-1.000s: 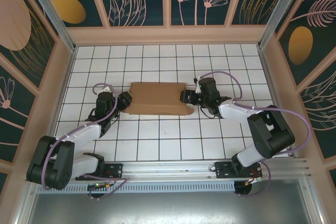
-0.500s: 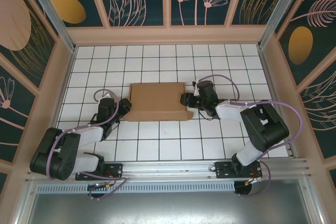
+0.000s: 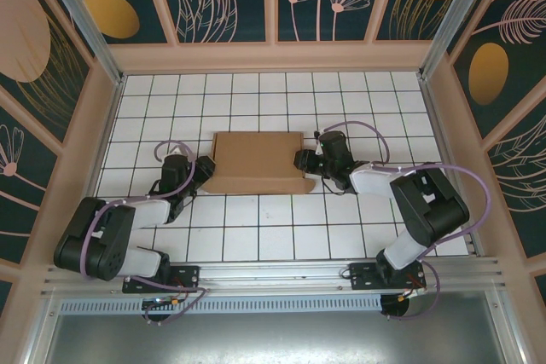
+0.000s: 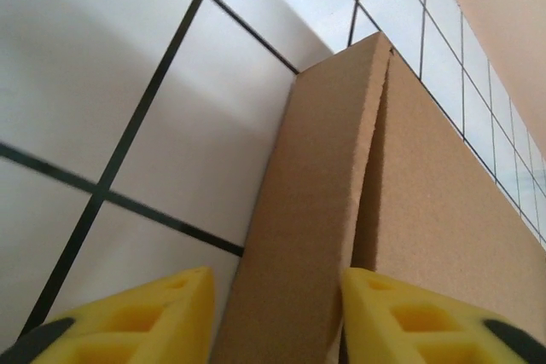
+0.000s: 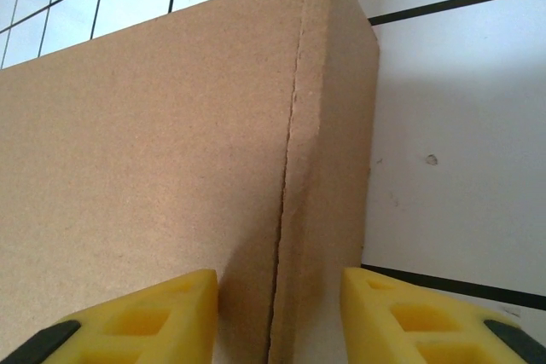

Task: Fold the paper box

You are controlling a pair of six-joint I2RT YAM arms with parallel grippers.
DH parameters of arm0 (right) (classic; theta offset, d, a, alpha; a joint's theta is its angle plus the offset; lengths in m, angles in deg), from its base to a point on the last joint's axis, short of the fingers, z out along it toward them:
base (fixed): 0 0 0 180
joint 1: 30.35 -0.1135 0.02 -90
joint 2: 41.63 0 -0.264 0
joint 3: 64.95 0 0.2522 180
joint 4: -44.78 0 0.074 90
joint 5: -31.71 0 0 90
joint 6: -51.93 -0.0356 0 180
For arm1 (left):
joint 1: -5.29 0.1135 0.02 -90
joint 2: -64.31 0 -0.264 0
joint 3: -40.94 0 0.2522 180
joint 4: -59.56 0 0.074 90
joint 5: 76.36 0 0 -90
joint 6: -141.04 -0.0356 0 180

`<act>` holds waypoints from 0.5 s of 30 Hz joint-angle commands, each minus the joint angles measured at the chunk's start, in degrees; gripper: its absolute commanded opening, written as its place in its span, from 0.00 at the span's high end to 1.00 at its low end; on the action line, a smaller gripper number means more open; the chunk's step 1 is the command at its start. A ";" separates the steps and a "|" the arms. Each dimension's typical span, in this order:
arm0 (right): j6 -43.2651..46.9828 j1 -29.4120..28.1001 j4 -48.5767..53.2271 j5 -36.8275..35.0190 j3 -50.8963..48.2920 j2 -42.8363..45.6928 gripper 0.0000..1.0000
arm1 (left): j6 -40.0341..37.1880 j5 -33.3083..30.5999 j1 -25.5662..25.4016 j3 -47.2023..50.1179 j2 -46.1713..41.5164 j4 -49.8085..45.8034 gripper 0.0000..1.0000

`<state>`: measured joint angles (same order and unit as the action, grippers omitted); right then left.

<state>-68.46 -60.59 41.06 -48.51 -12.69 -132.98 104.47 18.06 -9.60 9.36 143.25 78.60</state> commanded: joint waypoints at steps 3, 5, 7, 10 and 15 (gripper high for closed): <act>1.50 0.09 6.91 -6.44 -1.17 2.74 0.58 | -1.35 -10.08 0.03 -2.61 -12.20 -13.78 0.48; 2.57 -0.17 7.88 -8.71 -0.80 2.92 0.58 | -2.86 -12.57 0.10 -3.22 -17.65 -16.52 0.48; 2.96 -0.17 8.03 -8.77 -0.75 2.96 0.57 | -5.37 -13.97 0.03 -4.61 -21.06 -18.79 0.47; 3.24 -0.17 6.89 -7.74 -0.93 2.90 0.56 | -9.02 -8.64 0.07 -6.49 -19.41 -18.37 0.45; 3.85 -0.16 6.22 -6.18 -0.53 1.79 0.56 | -10.21 7.25 0.09 -9.86 -9.32 -16.45 0.43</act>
<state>-66.28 -60.72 44.87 -53.73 -12.71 -130.86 96.86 16.53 -9.60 0.35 130.27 64.08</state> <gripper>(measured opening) 0.437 0.568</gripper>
